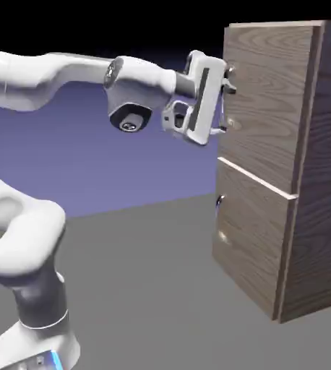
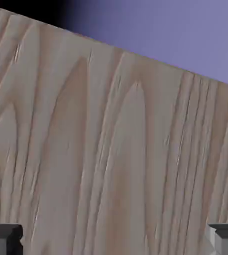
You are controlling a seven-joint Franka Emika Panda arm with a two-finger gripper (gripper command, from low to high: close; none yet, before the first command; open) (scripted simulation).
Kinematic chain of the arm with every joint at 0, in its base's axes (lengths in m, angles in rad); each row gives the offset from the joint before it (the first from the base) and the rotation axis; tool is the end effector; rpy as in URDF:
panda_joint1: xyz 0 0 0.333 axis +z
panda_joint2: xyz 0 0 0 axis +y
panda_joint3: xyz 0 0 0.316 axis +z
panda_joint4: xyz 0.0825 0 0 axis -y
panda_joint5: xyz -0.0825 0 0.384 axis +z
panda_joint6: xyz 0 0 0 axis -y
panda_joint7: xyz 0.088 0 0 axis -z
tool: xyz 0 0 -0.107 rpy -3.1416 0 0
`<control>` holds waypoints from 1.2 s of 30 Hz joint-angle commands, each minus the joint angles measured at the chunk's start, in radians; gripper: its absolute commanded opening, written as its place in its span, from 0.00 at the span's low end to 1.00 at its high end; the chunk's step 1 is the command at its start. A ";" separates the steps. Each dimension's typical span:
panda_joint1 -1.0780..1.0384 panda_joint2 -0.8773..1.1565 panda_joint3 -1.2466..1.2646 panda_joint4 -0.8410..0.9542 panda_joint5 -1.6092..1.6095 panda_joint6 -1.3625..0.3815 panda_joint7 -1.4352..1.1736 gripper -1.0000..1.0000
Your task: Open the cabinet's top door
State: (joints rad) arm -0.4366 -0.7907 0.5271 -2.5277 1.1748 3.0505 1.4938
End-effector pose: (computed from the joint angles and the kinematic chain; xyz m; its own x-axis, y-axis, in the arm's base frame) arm 0.3665 0.0167 0.6236 -0.2390 -0.7244 -0.6466 -0.1628 0.6864 -0.7088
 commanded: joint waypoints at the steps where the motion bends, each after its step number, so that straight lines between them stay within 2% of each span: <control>1: -0.017 -0.008 0.020 0.011 0.044 0.001 0.029 1.00; 29: -0.487 -0.240 0.572 0.307 1.261 0.015 0.827 1.00; 31: -0.499 -0.246 0.587 0.314 1.293 0.015 0.848 1.00; 36: -0.680 -0.218 0.674 0.434 1.315 -0.026 0.853 1.00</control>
State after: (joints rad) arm -1.1163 -1.0089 1.2013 -2.0934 2.4899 3.0241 2.3464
